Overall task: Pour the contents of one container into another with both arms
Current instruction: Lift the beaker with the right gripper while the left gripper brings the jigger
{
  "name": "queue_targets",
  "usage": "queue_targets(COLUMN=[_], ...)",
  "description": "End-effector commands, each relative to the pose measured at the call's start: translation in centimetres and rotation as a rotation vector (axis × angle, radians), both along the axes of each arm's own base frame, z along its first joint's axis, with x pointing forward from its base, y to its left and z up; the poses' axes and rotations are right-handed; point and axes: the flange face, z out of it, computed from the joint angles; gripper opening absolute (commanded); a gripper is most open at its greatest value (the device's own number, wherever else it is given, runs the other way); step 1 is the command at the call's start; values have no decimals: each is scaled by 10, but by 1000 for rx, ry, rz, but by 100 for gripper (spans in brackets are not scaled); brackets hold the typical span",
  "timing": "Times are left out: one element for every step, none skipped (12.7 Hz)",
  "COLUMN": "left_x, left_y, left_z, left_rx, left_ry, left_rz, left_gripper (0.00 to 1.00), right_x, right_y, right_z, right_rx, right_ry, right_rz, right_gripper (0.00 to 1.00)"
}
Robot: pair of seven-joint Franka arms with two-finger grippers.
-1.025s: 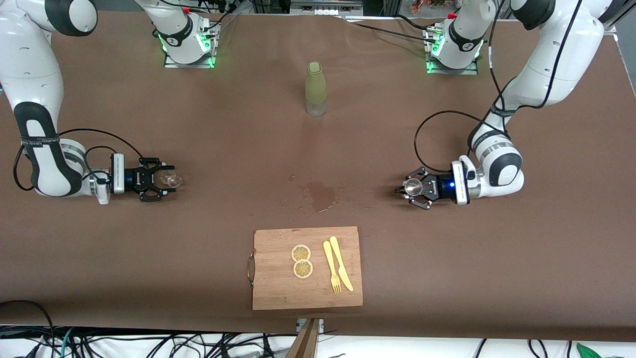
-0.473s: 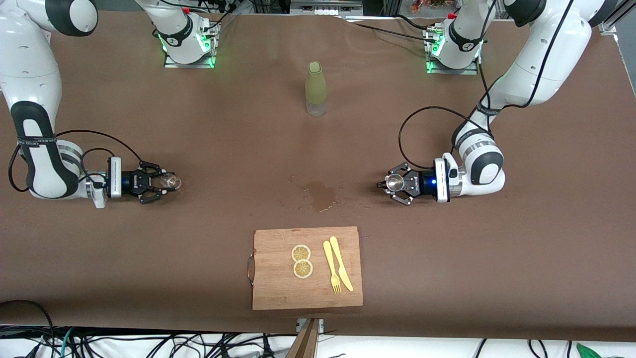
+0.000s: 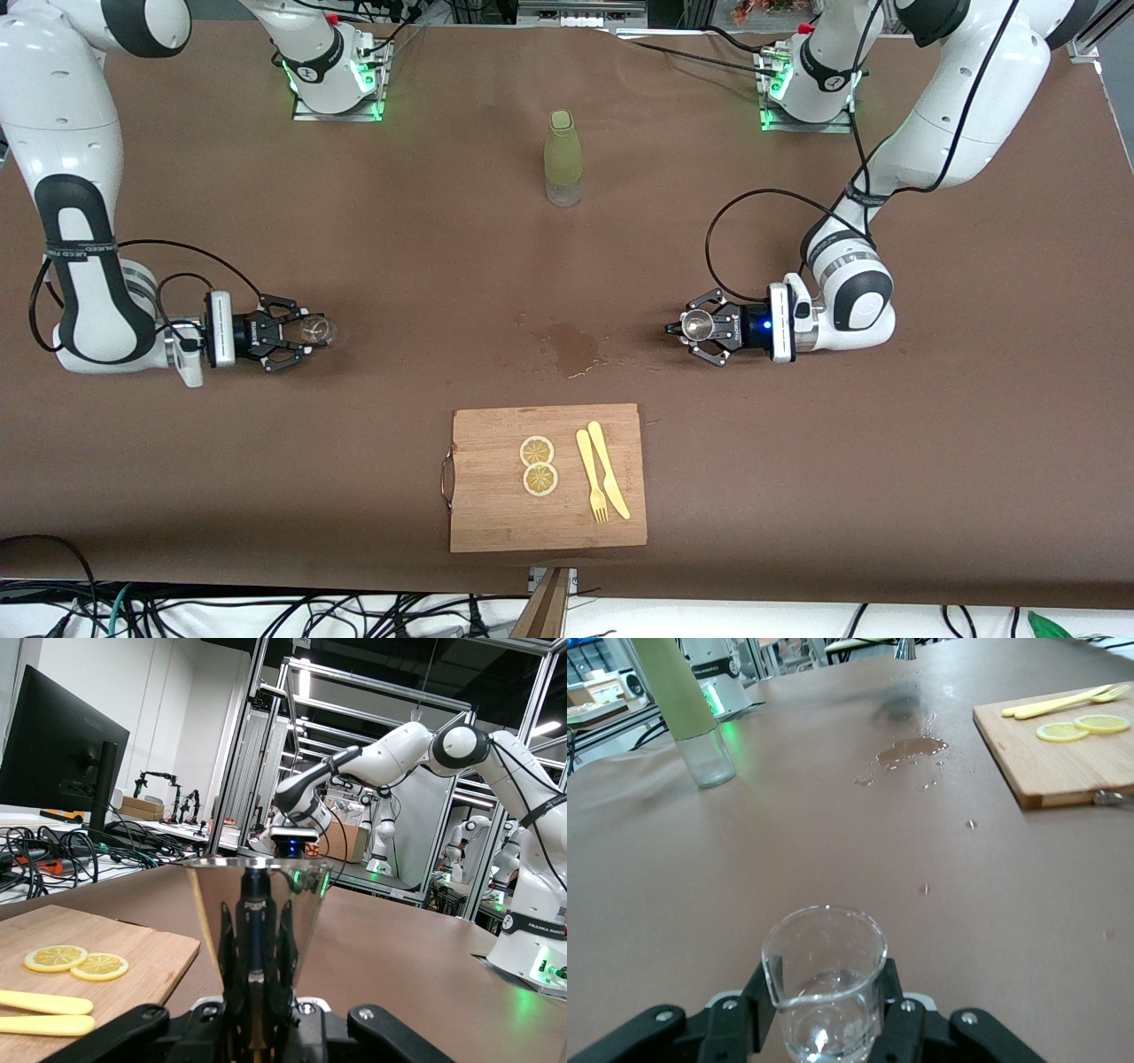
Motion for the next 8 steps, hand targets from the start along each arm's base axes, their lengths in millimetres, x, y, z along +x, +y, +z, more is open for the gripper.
queue_targets(left_x=[4,8,11,8,8,4,4,2], left_y=[-24,-28,-31,-38,-47,-58,-65,-75], left_z=[1,-2,-2,-7,-10,-18,-22,-24], left_rx=[-46,-21,6,13,7,13,31,38], left_ry=[15,8,0,13,16,17,2,-18], left_rz=[21,32,37,32,27,17,9,2], left_gripper=[0,0,0,0,0,0,0,0], right_x=[15,18,20,22,25,27,28,28], right_y=[37,52,68,83,99,116,136,154], right_z=[57,72,83,95,107,118,130,141], right_rx=[-122,-163,-185,-209,-236,-258,-283,-325], right_ry=[6,31,53,66,73,86,99,112], right_rz=[12,2,-3,-20,-40,-60,-78,-96], right_gripper=[29,29,29,29,29,29,29,29])
